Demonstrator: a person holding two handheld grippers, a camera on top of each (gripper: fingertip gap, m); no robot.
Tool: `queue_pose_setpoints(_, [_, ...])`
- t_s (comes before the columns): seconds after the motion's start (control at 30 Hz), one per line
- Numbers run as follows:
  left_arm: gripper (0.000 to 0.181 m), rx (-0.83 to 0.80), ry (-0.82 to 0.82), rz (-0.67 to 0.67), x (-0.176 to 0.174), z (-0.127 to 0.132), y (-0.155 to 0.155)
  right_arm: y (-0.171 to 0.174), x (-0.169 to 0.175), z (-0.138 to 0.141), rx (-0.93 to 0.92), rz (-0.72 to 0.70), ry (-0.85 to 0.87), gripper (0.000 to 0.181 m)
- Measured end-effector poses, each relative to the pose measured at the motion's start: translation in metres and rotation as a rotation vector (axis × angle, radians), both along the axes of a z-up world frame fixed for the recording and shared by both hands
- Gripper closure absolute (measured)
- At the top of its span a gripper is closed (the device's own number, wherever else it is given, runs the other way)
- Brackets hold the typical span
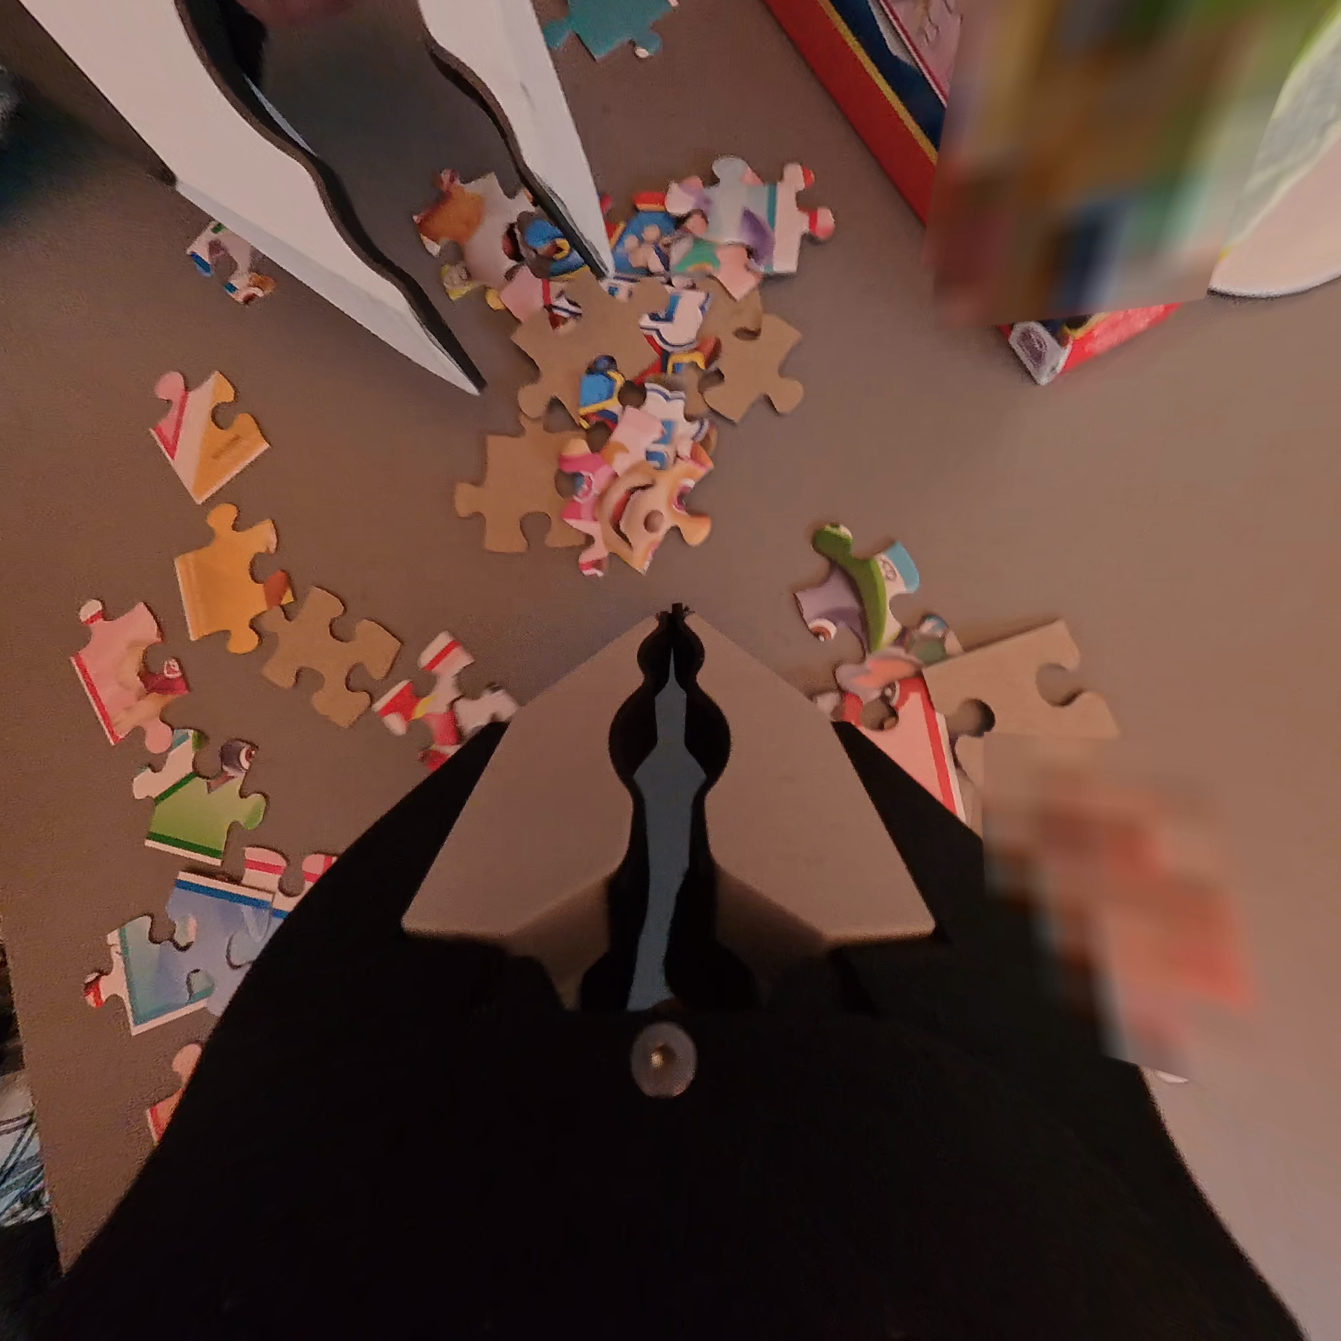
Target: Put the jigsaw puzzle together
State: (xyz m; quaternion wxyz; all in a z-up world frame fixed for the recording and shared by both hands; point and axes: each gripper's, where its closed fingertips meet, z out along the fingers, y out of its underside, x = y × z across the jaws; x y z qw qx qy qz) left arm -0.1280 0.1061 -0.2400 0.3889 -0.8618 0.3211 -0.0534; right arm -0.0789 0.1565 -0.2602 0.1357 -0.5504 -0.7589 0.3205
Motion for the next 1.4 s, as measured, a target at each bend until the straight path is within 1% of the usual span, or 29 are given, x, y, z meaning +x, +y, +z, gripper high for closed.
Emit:
queue_pose_setpoints(0.03, [0.142, 0.001, -0.004, 0.001, 0.0, 0.001, 0.0, 0.0, -0.002, 0.001, 0.023, 0.005, 0.001, 0.181])
queue_pose_setpoints(0.1, [0.142, 0.001, -0.005, 0.004, -0.001, 0.0, 0.0, 0.011, -0.008, 0.007, 0.099, -0.015, 0.027, 0.181])
queue_pose_setpoints(0.17, [0.142, -0.001, -0.006, 0.004, -0.001, 0.0, 0.0, 0.028, -0.014, 0.01, 0.156, -0.045, 0.049, 0.159])
queue_pose_setpoints(0.2, [0.142, -0.001, -0.004, 0.002, 0.0, -0.001, 0.0, 0.037, -0.015, 0.007, 0.191, -0.052, 0.039, 0.152])
queue_pose_setpoints(0.3, [0.142, -0.008, 0.002, -0.004, 0.002, -0.003, 0.0, 0.048, -0.016, -0.01, 0.199, -0.041, -0.024, 0.144])
queue_pose_setpoints(0.33, [0.142, -0.01, 0.002, -0.005, 0.002, -0.003, 0.0, 0.051, -0.016, -0.014, 0.202, -0.042, -0.037, 0.145])
queue_pose_setpoints(0.4, [0.142, -0.021, -0.001, -0.003, 0.002, -0.006, 0.001, 0.055, -0.014, -0.015, 0.205, -0.051, -0.045, 0.167])
queue_pose_setpoints(0.43, [0.142, -0.026, -0.005, -0.006, 0.003, -0.008, 0.001, 0.058, -0.011, -0.015, 0.215, -0.06, -0.059, 0.17])
queue_pose_setpoints(0.5, [0.142, -0.045, -0.01, -0.015, 0.008, -0.012, 0.002, 0.053, -0.003, -0.009, 0.222, -0.049, -0.054, 0.157])
queue_pose_setpoints(0.53, [0.142, -0.057, -0.006, -0.016, 0.01, -0.015, 0.004, 0.046, 0.001, -0.004, 0.209, -0.039, -0.039, 0.155])
queue_pose_setpoints(0.63, [0.141, -0.103, 0.024, -0.03, 0.017, -0.026, 0.006, 0.012, 0.024, 0.004, 0.169, 0.055, -0.032, 0.152])
queue_pose_setpoints(0.7, [0.14, -0.115, 0.046, -0.035, 0.021, -0.03, 0.007, -0.019, 0.038, 0.007, 0.121, 0.143, -0.012, 0.154])
queue_pose_setpoints(0.73, [0.138, -0.12, 0.039, -0.036, 0.024, -0.031, 0.007, -0.032, 0.043, 0.005, 0.103, 0.175, -0.01, 0.154])
queue_pose_setpoints(0.8, [0.138, -0.132, 0.02, -0.04, 0.029, -0.031, 0.008, -0.046, 0.051, -0.004, 0.119, 0.213, -0.02, 0.155])
queue_pose_setpoints(0.87, [0.138, -0.132, 0.021, -0.041, 0.033, -0.03, 0.01, -0.047, 0.056, -0.015, 0.146, 0.208, -0.04, 0.157])
queue_pose_setpoints(0.9, [0.138, -0.134, 0.021, -0.048, 0.036, -0.03, 0.01, -0.046, 0.056, -0.014, 0.129, 0.191, -0.027, 0.161])
queue_pose_setpoints(1.0, [0.138, -0.156, -0.033, -0.109, 0.058, -0.029, 0.006, -0.035, 0.061, -0.014, 0.136, 0.146, -0.035, 0.16])
queue_pose_setpoints(1.07, [0.136, -0.192, -0.037, -0.15, 0.069, -0.034, 0.002, -0.032, 0.065, -0.014, 0.172, 0.139, -0.041, 0.16])
queue_pose_setpoints(1.13, [0.135, -0.177, -0.051, -0.174, 0.075, -0.029, 0.002, -0.036, 0.068, -0.012, 0.195, 0.152, -0.034, 0.159])
queue_pose_setpoints(1.27, [0.135, -0.116, -0.053, -0.058, 0.045, -0.007, 0.01, -0.033, 0.068, -0.014, 0.193, 0.129, -0.034, 0.159])
queue_pose_setpoints(1.3, [0.135, -0.125, -0.054, -0.033, 0.038, -0.008, 0.01, -0.031, 0.067, -0.014, 0.181, 0.114, -0.032, 0.16])
queue_pose_setpoints(1.4, [0.132, -0.207, -0.06, -0.014, 0.035, -0.026, 0.006, -0.023, 0.065, -0.014, 0.17, 0.08, -0.029, 0.161])
